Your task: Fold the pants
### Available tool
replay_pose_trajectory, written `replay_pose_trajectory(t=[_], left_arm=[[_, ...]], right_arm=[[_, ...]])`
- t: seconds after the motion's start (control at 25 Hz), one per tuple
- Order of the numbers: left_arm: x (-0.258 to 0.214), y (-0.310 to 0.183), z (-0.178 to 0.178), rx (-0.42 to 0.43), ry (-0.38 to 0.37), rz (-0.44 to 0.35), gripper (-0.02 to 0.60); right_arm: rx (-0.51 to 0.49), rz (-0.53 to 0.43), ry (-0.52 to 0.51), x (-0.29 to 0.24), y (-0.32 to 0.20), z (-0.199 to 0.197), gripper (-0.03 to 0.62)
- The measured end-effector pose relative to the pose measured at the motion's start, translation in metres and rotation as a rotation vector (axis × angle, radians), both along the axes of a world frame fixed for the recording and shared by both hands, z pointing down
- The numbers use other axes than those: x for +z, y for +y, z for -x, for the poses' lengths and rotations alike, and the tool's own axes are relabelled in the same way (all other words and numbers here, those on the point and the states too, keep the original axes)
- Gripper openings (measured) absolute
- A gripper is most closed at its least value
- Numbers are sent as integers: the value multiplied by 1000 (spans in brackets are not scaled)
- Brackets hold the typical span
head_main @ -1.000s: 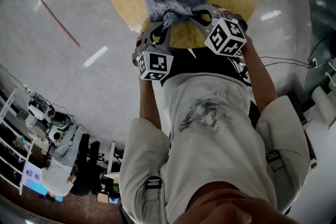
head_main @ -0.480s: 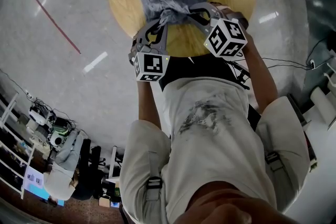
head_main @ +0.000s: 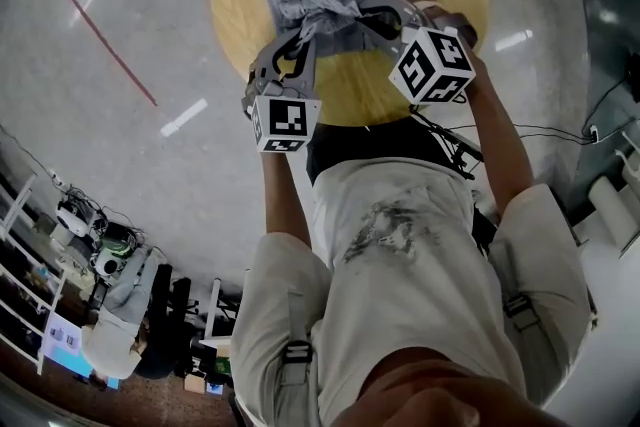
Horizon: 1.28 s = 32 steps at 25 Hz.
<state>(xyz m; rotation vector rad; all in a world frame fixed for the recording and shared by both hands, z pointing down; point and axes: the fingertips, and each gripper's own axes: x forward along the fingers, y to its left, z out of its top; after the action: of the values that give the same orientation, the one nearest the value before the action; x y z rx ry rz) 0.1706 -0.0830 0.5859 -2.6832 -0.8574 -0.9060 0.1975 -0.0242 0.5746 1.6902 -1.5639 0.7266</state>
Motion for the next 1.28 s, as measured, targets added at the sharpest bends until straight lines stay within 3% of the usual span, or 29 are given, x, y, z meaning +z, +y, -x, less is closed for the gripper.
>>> replay_pose_trajectory(t=[0.44, 1.28], left_arm=[[-8, -14, -74, -66, 18, 6, 48], [6, -11, -102, -82, 58, -19, 48]], right_arm=[[-15, -3, 47, -8, -12, -77, 48], [-3, 2, 131, 17, -11, -98, 49]])
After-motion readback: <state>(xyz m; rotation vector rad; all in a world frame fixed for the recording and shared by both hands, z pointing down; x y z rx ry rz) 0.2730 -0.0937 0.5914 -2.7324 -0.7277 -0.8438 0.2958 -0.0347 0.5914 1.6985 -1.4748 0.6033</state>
